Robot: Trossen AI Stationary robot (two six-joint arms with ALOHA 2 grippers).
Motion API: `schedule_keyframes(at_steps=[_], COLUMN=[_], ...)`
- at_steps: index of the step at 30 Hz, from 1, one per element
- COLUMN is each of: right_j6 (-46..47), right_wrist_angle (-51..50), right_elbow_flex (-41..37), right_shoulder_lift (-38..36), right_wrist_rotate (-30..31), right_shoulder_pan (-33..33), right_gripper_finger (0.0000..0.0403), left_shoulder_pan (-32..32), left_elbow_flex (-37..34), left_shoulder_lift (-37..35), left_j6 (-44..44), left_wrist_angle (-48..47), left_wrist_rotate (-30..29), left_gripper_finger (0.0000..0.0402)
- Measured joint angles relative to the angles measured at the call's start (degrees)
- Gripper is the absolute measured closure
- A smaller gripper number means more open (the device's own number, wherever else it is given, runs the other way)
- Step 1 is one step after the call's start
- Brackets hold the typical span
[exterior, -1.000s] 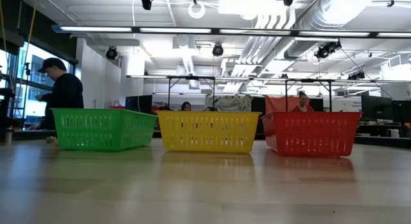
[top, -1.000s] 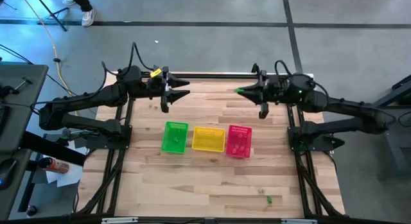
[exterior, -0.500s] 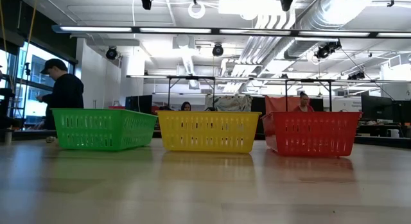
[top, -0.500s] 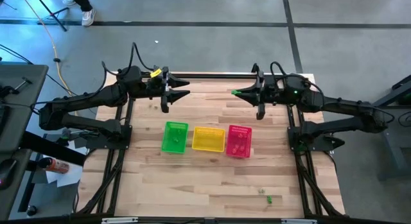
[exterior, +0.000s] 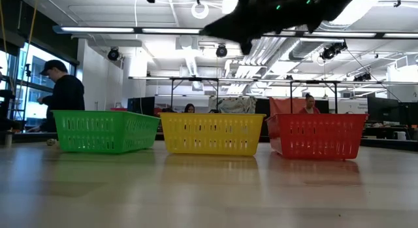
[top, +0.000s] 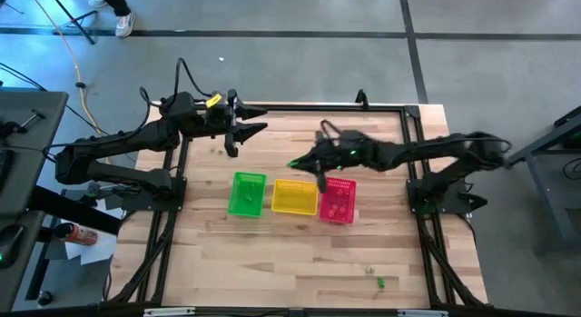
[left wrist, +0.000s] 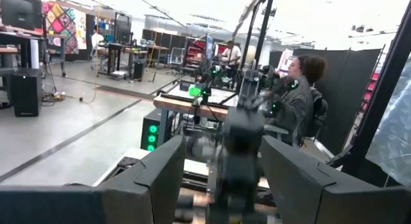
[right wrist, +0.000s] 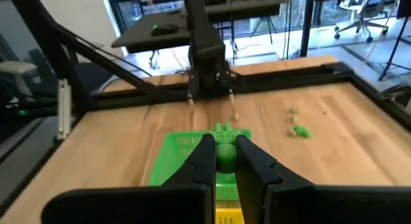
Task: Sort Halloween decoration
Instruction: Put the green skeleton toy into the green basket
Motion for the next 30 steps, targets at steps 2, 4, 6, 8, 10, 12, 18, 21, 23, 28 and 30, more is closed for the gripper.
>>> schedule_keyframes(at_steps=[2, 4, 6, 8, 10, 12, 18, 21, 23, 28, 30], right_j6=[0.19, 0.21, 0.13, -0.57, -1.27, -1.24, -1.64, -0.82, -0.18, -0.17, -0.16], right_wrist_angle=[1.13, 0.87, 1.02, 0.93, 0.16, -2.24, -10.31, -12.21, -13.11, -14.72, -14.94], right_elbow_flex=[1.34, 3.75, 7.24, 10.63, 14.17, 17.88, 27.57, 31.09, 32.71, 34.34, 34.44], right_shoulder_lift=[4.24, 8.46, 13.0, 17.4, 21.54, 25.35, 34.06, 36.86, 38.36, 39.76, 39.82], right_wrist_rotate=[0.19, -0.31, -1.34, -2.08, -3.16, -3.68, -3.88, -3.92, -3.9, -3.9, -3.9], right_shoulder_pan=[0.2, 0.2, 0.2, 0.2, 0.2, 0.2, 0.63, 0.99, 1.28, 2.14, 2.43], right_gripper_finger=[0.0382, 0.0382, 0.0382, 0.0382, 0.0382, 0.0382, 0.0382, 0.038, 0.0375, 0.0344, 0.0322], left_shoulder_pan=[0.0, 0.0, 0.0, 0.0, 0.0, 0.0, 0.0, 0.0, 0.0, -0.02, -0.02], left_elbow_flex=[0.0, 0.0, 0.0, 0.0, 0.0, 0.0, 0.0, 0.0, 0.0, 0.0, 0.0], left_shoulder_lift=[0.0, 0.0, 0.0, 0.0, 0.0, 0.0, 0.0, 0.0, 0.0, 0.0, 0.0], left_j6=[-0.01, 0.01, 0.0, -0.01, -0.03, -0.05, -0.45, -0.47, -0.45, -0.27, 0.01], left_wrist_angle=[-0.33, -0.43, -0.41, -0.41, -0.41, -0.41, -0.29, -0.14, -0.08, 0.03, 0.03], left_wrist_rotate=[0.01, 0.01, 0.03, 0.04, 0.06, 0.06, 0.12, 0.12, 0.12, 0.11, 0.1], left_gripper_finger=[0.0206, 0.0206, 0.0206, 0.0206, 0.0206, 0.0206, 0.0206, 0.0206, 0.0206, 0.0206, 0.0206])
